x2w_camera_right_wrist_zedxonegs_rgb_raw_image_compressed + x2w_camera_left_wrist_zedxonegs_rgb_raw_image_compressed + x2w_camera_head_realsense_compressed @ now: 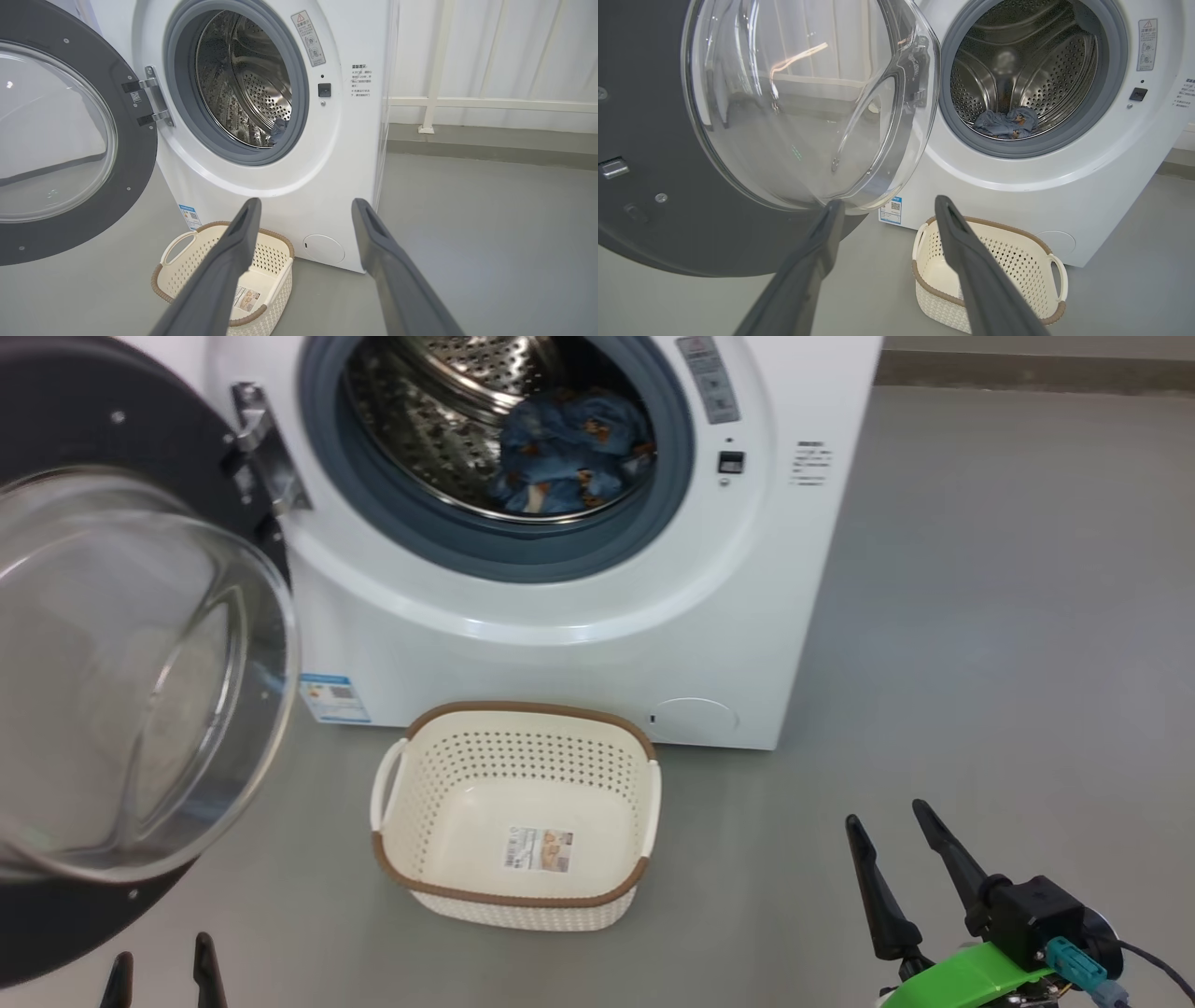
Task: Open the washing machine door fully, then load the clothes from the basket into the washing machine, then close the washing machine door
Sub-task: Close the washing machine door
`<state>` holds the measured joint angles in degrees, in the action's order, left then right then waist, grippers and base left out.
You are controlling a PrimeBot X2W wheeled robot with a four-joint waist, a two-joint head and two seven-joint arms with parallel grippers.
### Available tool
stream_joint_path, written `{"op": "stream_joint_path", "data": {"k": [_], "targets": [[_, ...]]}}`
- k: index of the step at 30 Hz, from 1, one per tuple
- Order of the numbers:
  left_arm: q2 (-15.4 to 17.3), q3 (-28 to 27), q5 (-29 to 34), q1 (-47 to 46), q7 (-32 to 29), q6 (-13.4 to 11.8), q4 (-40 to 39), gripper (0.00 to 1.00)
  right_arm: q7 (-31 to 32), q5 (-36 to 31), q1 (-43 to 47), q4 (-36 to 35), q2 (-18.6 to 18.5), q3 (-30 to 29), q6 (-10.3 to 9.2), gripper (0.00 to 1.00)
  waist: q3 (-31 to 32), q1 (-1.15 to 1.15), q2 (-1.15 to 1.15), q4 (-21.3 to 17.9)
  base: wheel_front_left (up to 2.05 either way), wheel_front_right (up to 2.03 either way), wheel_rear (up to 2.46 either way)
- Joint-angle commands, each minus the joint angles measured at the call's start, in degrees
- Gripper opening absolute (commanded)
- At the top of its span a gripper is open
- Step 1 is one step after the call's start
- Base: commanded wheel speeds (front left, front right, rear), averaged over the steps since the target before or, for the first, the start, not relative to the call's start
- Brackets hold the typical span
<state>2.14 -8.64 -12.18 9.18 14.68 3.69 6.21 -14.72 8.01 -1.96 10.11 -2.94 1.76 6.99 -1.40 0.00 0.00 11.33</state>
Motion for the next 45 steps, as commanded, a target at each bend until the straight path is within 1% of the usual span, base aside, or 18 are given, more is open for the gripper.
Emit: {"op": "stream_joint_path", "data": {"k": [1,23,34,45], "targets": [[0.7,-1.7,-0.1,-1.1,0.3,-0.7,-1.0,1.00,-0.3,-1.2,-0.4,-1.5,0.1,1.9,0.50,1.00,0.0,0.00,0.00,3.7,0.00,0.00,0.00],[0.7,-0.9,-0.2,-0.8,0.3,-2.4,0.6,1.00,-0.3,-2.1,-1.8,-0.5,0.1,2.8,0.50,1.00,0.2,0.00,0.00,17.9,0.00,0.00,0.00],[0.7,-1.8,-1.6,0.1,0.3,-3.6,0.1,1.00,-0.3,-2.6,-4.2,0.7,0.1,4.6,0.50,1.00,-1.1,0.00,0.00,18.7,0.00,0.00,0.00],[0.7,-1.5,-2.3,0.2,0.3,-4.2,-0.2,1.00,-0.3,-3.1,-4.9,1.5,0.1,4.8,0.50,1.00,-1.7,0.00,0.00,18.8,0.00,0.00,0.00]]}}
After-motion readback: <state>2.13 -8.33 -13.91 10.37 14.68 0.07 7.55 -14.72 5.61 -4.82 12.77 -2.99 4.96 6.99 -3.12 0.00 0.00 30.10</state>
